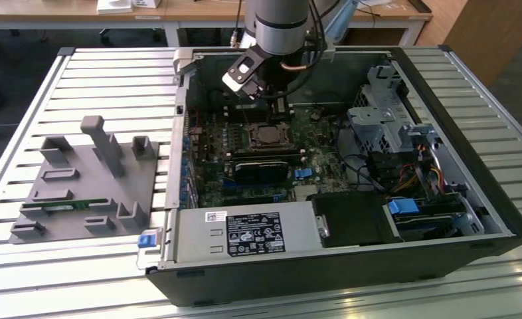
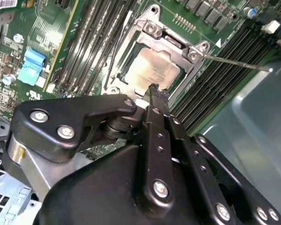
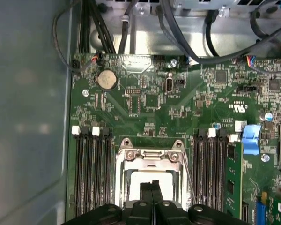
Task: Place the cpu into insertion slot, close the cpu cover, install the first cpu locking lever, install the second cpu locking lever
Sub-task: 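Close the cpu cover, then install the first cpu locking lever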
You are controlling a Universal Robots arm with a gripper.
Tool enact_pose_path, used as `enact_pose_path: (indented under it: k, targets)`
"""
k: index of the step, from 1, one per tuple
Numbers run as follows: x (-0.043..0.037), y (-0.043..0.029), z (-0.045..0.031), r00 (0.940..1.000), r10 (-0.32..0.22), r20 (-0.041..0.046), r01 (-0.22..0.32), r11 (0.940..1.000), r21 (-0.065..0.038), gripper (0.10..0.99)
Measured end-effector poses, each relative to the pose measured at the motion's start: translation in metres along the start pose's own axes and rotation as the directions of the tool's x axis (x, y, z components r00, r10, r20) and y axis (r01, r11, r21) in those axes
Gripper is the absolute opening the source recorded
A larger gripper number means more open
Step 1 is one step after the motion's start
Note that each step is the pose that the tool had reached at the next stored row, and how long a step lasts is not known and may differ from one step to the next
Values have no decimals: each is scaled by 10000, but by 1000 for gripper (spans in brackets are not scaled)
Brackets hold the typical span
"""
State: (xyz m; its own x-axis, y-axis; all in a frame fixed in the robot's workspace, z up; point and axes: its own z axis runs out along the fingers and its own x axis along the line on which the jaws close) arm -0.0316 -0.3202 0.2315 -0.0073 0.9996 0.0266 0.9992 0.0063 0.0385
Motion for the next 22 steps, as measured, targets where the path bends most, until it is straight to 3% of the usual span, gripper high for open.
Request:
enact_pose_path:
  k: [7,22]
  targets:
    - [0,-62,4,10000,1,1,-1,10000,1,106]
    - [1,-64,-12,10000,0,0,0,10000,0,106]
